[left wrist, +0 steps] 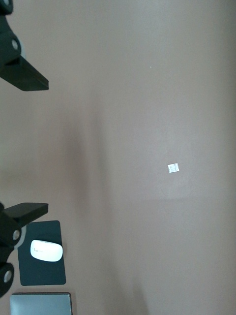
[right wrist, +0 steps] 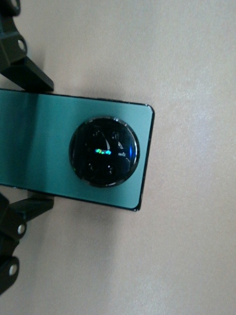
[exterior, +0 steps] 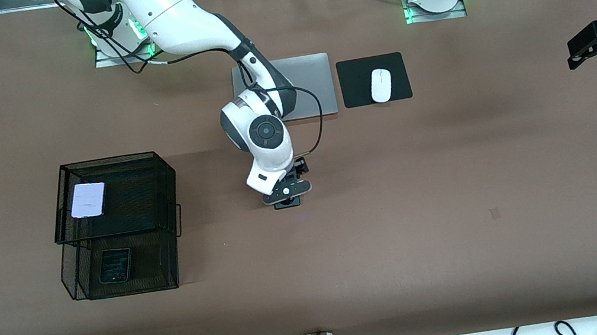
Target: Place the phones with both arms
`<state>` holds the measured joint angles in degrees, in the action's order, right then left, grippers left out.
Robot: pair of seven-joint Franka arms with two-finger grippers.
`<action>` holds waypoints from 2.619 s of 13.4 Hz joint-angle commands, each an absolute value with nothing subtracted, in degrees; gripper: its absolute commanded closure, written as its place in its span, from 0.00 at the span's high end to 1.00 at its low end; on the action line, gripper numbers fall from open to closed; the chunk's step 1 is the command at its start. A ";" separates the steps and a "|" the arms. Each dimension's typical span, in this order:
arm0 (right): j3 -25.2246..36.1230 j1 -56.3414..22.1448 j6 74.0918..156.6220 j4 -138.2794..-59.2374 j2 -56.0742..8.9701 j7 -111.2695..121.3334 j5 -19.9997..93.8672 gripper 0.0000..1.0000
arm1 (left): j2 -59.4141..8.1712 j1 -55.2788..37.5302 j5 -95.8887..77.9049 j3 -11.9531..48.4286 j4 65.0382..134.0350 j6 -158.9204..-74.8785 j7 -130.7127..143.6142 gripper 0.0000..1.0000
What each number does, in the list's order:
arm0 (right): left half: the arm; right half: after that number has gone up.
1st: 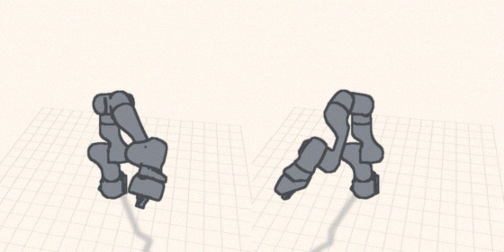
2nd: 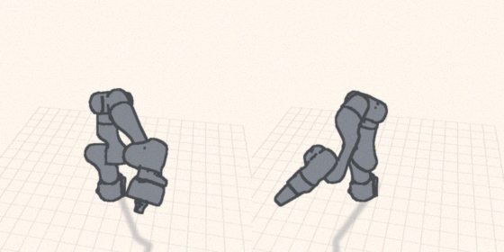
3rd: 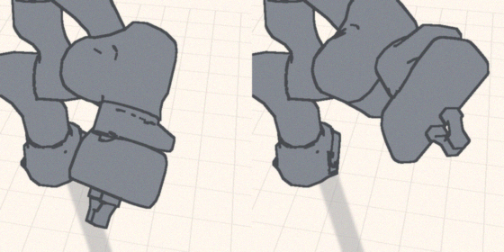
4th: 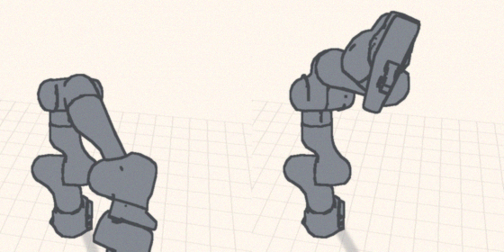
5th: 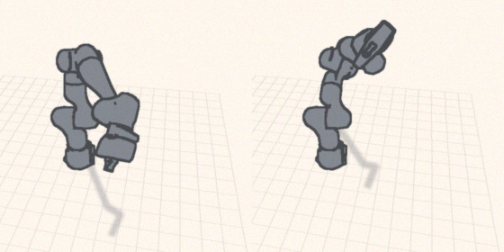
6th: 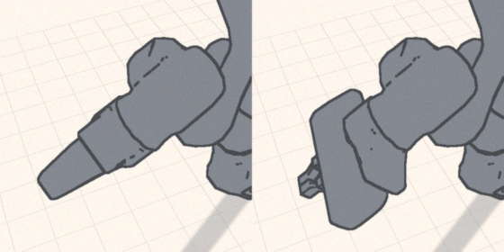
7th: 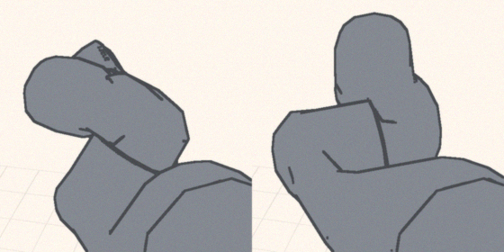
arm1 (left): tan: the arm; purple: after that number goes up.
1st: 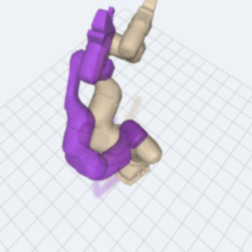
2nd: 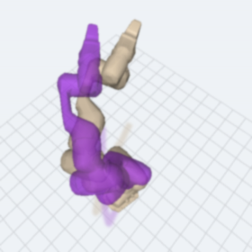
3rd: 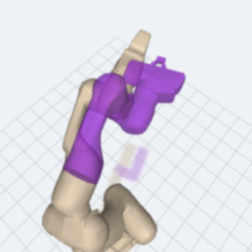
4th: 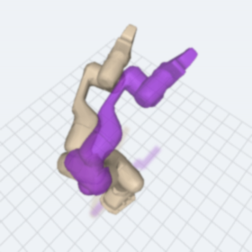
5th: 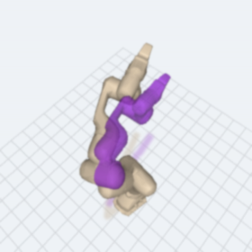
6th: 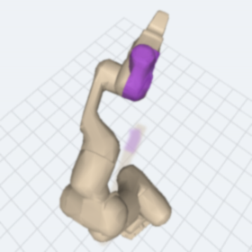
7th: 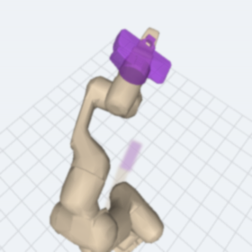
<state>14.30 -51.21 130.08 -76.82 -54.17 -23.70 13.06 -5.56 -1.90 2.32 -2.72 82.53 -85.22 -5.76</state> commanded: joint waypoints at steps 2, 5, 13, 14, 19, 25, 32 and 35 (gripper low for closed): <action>14.41 -52.12 132.01 -77.70 -54.84 -23.38 10.56 0.76 | -4.66 -1.93 1.14 -2.64 83.32 -84.64 -5.71 1.00; 14.50 -51.86 131.92 -77.61 -54.41 -23.30 10.46 0.18 | -4.75 -1.93 1.14 -2.64 83.32 -83.85 -5.71 1.00; 24.77 -51.94 126.85 -77.52 -44.58 -23.82 10.46 0.00 | -4.66 -2.11 1.14 -2.64 83.23 -83.85 -5.71 1.00; 26.61 -51.94 124.48 -77.52 -42.65 -23.56 10.46 0.00 | -4.66 -2.11 1.14 -2.64 83.23 -83.85 -5.63 1.00; 35.23 -51.16 110.15 -77.69 -34.82 -20.33 11.16 0.00 | -4.66 -2.11 1.14 -2.64 83.23 -83.76 -5.63 1.00; 39.19 -46.93 108.01 -94.89 -22.95 -5.72 14.68 0.00 | -4.75 -2.20 1.23 -2.55 83.15 -83.76 -5.54 1.00; 39.03 -46.93 121.81 -113.64 -16.88 3.34 14.68 0.00 | -4.75 -2.20 1.23 -2.64 83.14 -83.85 -5.54 1.00; 38.85 -47.02 121.90 -114.61 -16.96 3.34 14.68 0.00 | -4.83 -2.20 1.23 -2.64 83.14 -83.85 -5.54 1.00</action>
